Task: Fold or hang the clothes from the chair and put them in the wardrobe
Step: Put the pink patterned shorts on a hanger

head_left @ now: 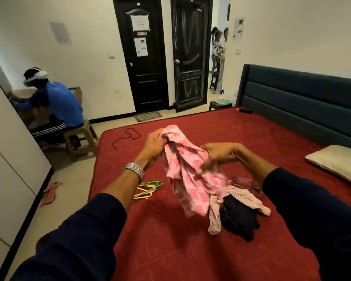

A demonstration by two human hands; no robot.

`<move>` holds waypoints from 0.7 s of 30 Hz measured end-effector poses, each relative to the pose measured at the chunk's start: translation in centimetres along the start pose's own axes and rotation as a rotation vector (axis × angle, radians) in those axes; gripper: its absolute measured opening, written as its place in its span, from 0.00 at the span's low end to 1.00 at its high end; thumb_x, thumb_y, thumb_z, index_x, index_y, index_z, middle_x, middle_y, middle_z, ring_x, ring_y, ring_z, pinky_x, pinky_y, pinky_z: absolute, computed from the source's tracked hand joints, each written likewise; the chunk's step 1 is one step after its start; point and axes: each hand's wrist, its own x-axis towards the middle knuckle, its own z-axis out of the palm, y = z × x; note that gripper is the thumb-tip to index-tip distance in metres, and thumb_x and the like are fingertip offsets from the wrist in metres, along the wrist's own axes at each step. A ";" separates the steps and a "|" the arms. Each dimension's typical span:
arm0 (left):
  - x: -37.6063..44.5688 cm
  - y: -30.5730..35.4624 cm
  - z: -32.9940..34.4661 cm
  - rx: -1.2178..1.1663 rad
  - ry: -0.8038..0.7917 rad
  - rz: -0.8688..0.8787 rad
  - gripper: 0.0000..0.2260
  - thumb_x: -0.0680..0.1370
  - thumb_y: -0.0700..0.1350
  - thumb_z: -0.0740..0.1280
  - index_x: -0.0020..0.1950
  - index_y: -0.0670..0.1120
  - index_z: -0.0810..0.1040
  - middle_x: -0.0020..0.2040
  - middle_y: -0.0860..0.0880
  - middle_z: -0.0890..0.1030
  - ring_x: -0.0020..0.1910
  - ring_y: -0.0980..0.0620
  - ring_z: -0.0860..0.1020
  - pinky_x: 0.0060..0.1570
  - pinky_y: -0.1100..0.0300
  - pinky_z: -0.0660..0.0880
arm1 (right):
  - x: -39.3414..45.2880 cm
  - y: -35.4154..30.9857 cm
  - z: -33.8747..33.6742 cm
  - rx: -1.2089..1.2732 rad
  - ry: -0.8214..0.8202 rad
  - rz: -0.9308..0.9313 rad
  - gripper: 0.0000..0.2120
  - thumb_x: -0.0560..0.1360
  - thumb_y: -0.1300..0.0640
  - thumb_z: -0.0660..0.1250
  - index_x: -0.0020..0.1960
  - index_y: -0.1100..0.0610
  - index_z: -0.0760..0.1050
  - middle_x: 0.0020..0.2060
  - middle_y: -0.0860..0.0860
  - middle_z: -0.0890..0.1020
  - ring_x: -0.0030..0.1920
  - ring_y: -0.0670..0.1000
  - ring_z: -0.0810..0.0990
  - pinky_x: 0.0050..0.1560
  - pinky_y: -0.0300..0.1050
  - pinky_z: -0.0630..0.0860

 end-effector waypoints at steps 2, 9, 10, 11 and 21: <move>0.0 0.9 -2.3 -0.115 0.050 -0.022 0.12 0.80 0.32 0.63 0.59 0.43 0.81 0.56 0.40 0.83 0.52 0.45 0.81 0.53 0.50 0.77 | 0.1 1.1 0.9 -0.218 -0.063 0.065 0.21 0.69 0.50 0.80 0.45 0.68 0.82 0.35 0.55 0.83 0.34 0.51 0.79 0.40 0.50 0.76; -0.9 0.9 -6.8 0.077 0.096 -0.111 0.10 0.71 0.44 0.70 0.49 0.42 0.80 0.45 0.43 0.81 0.43 0.46 0.77 0.44 0.52 0.75 | 0.1 -5.0 0.7 0.457 0.247 -0.172 0.12 0.82 0.56 0.63 0.52 0.65 0.79 0.38 0.56 0.80 0.35 0.55 0.76 0.33 0.43 0.74; -1.0 1.0 -7.1 0.113 0.045 -0.124 0.16 0.69 0.45 0.71 0.54 0.40 0.79 0.50 0.42 0.82 0.47 0.45 0.79 0.49 0.49 0.76 | 0.1 -6.4 0.7 0.494 0.312 -0.206 0.11 0.82 0.57 0.62 0.53 0.63 0.80 0.36 0.54 0.81 0.33 0.51 0.77 0.32 0.41 0.74; -1.1 1.3 -7.3 0.135 -0.023 -0.135 0.22 0.68 0.45 0.74 0.60 0.41 0.78 0.56 0.43 0.82 0.53 0.45 0.80 0.53 0.49 0.77 | 0.1 -7.8 0.5 0.524 0.372 -0.239 0.11 0.83 0.59 0.62 0.55 0.63 0.80 0.35 0.53 0.81 0.33 0.48 0.77 0.32 0.40 0.74; 0.0 9.1 -4.2 0.099 -0.238 0.052 0.19 0.73 0.40 0.77 0.62 0.38 0.79 0.56 0.37 0.82 0.53 0.44 0.82 0.59 0.44 0.79 | 1.4 -14.2 0.4 0.539 0.430 -0.270 0.26 0.75 0.45 0.73 0.56 0.69 0.78 0.48 0.60 0.83 0.47 0.56 0.83 0.51 0.51 0.81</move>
